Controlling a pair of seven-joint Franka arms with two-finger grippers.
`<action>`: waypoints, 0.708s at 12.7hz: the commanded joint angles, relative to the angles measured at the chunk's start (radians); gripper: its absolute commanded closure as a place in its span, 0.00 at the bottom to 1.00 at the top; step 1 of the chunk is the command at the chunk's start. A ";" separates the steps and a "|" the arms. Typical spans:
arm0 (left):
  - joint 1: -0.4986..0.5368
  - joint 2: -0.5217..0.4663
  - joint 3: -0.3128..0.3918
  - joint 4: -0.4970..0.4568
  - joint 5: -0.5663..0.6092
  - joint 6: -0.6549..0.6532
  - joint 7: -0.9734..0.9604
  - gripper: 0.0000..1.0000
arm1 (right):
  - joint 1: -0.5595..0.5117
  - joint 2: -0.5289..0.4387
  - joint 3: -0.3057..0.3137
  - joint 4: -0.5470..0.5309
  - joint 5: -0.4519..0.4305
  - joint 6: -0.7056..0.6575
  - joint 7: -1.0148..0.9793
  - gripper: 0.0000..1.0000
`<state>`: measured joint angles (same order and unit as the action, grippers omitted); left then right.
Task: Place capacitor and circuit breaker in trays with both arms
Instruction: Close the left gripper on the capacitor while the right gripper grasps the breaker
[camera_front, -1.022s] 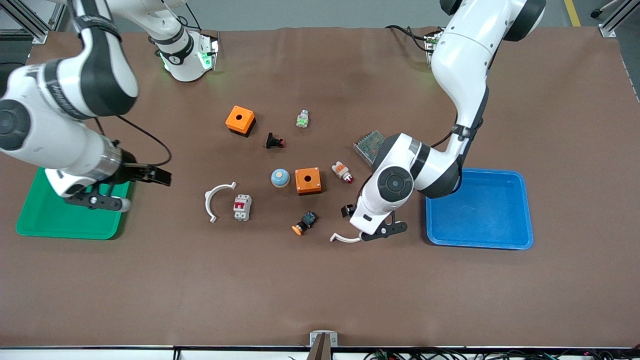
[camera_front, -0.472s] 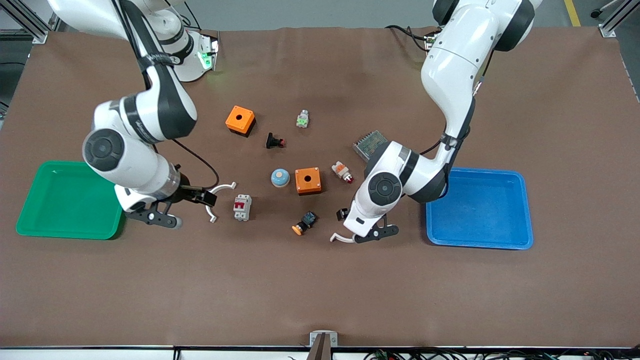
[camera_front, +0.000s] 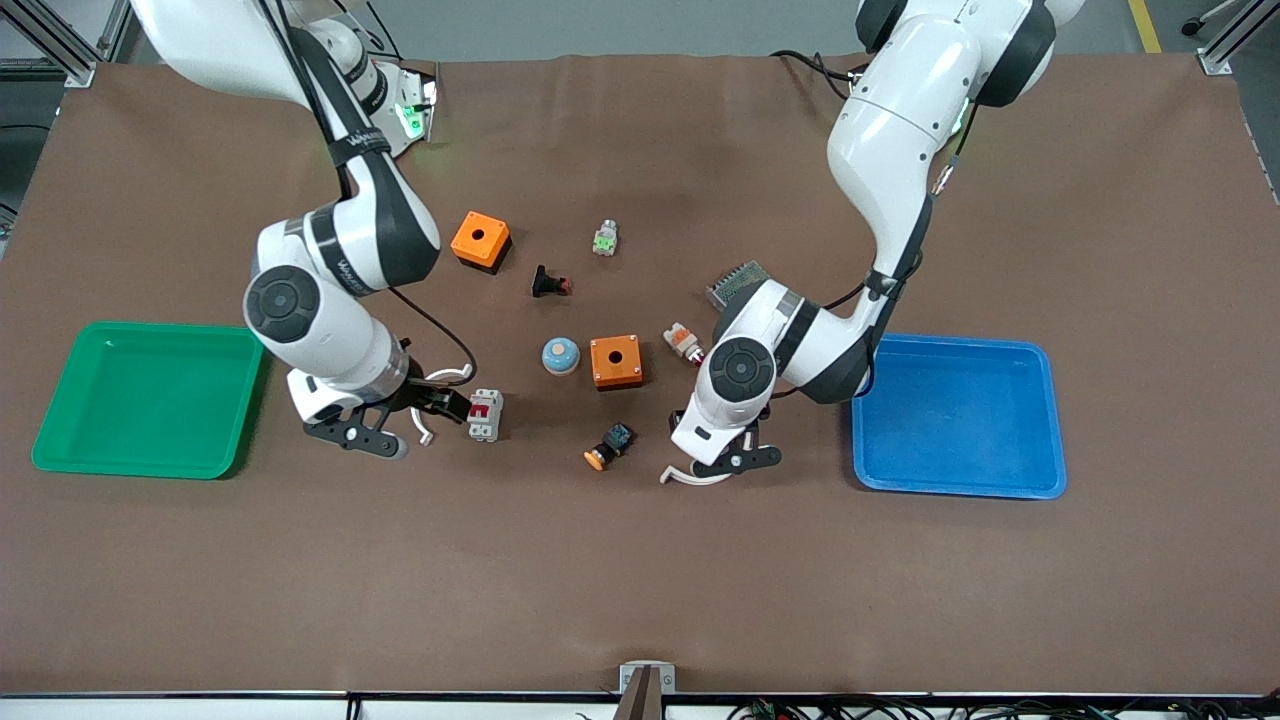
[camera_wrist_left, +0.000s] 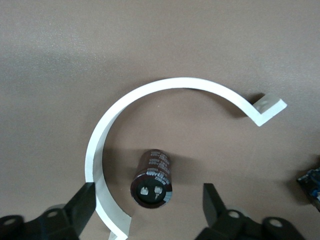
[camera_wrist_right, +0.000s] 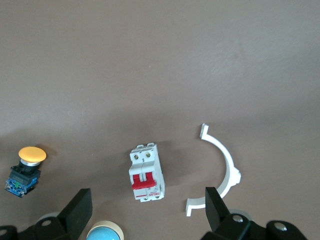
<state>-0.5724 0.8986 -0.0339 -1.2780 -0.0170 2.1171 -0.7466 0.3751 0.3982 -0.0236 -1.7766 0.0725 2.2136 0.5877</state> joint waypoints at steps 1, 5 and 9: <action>-0.009 0.014 0.011 0.025 0.020 0.001 -0.022 0.43 | 0.019 -0.001 -0.009 -0.024 0.010 0.032 0.021 0.00; -0.006 0.013 0.011 0.025 0.020 0.013 -0.022 0.62 | 0.038 0.005 -0.009 -0.047 0.000 0.077 0.021 0.00; -0.004 0.011 0.009 0.025 0.020 0.017 -0.043 0.73 | 0.047 0.059 -0.009 -0.049 0.000 0.147 0.021 0.00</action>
<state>-0.5713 0.8987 -0.0315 -1.2770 -0.0166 2.1276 -0.7562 0.4075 0.4239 -0.0241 -1.8262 0.0725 2.3220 0.5977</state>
